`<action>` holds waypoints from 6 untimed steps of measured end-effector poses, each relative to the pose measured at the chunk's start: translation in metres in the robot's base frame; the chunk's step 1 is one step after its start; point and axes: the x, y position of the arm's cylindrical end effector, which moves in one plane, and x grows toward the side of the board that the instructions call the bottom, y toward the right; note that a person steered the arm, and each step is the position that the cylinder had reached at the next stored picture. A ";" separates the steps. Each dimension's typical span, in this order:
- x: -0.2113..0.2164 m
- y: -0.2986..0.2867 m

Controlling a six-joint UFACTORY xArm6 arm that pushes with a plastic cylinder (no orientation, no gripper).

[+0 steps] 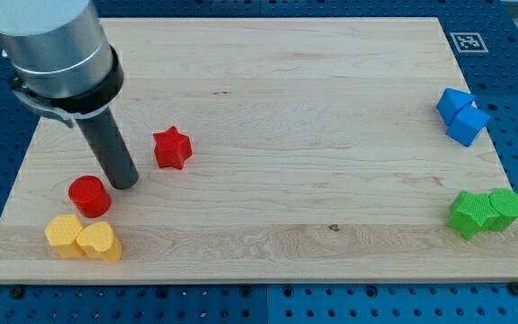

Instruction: Push the red circle a bit left

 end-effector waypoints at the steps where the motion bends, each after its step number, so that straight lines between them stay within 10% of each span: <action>1: 0.007 0.000; 4: 0.029 -0.035; 6: -0.036 -0.035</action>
